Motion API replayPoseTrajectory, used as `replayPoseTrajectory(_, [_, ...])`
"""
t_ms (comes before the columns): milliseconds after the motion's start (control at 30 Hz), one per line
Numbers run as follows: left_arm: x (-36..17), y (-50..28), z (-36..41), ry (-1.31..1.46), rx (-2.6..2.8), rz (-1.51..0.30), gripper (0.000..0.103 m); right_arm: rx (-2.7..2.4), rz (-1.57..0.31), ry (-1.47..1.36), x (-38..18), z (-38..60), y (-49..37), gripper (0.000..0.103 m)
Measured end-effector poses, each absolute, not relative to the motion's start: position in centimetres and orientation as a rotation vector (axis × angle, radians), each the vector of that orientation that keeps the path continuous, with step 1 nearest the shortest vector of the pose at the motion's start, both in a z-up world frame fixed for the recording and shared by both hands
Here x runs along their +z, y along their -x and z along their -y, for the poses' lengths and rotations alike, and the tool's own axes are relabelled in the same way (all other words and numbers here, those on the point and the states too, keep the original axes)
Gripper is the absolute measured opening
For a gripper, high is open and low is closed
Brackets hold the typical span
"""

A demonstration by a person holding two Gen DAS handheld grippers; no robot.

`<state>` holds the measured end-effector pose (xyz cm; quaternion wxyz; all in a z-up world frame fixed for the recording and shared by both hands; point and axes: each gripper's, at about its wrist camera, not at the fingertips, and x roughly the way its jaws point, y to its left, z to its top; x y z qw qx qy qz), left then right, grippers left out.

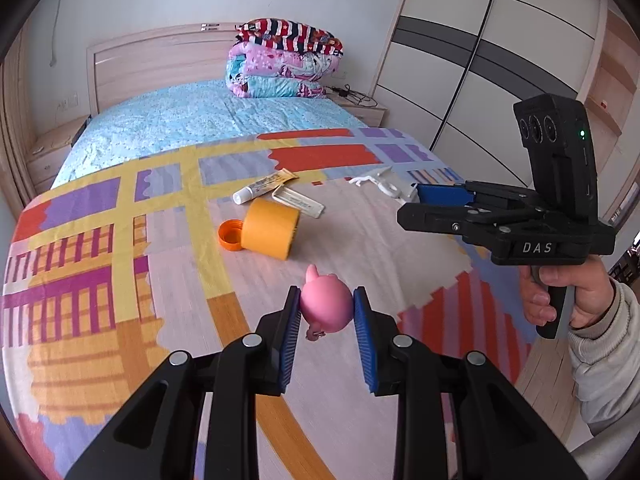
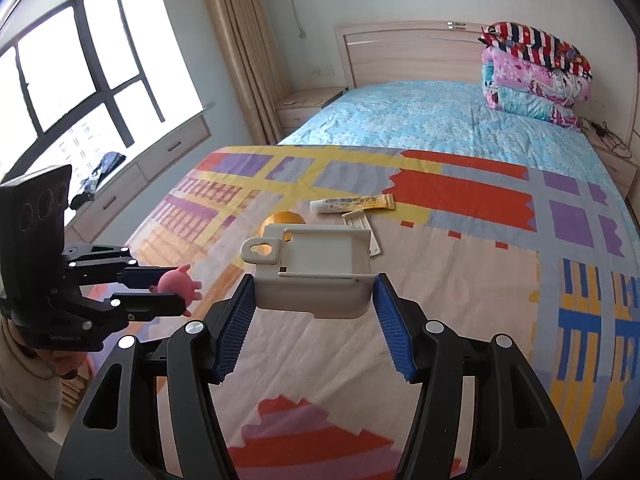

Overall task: Collect trash
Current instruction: 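Grasp the white plastic holder with the right tool while the left tool grasps the pink piggy, then carry the holder and piggy down and open both tools over the trash bin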

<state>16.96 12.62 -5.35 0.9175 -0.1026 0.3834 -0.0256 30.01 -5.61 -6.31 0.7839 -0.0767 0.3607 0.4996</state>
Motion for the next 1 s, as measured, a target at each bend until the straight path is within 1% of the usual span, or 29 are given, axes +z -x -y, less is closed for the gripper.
replayPoseTrajectory(267, [-3.7, -14.0, -9.9, 0.179, -0.063, -0.774, 0.026, 1.082, -0.743, 0.172, -5.1, 8.2, -26.3, 0.059])
replayPoseTrajectory(500, [-3.2, -11.7, -8.2, 0.177, -0.070, -0.768, 0.026, 1.083, -0.723, 0.172, -4.8, 10.5, -23.4, 0.059])
replayPoseTrajectory(800, [-4.4, -8.8, -6.9, 0.188, -0.080, -0.791, 0.026, 1.087, -0.726, 0.185, -5.7, 12.8, -19.8, 0.059])
replayPoseTrajectory(1000, [-6.5, -6.2, -5.0, 0.181, -0.132, -0.833, 0.026, 1.103, -0.742, 0.227, -7.2, 13.9, -16.6, 0.059])
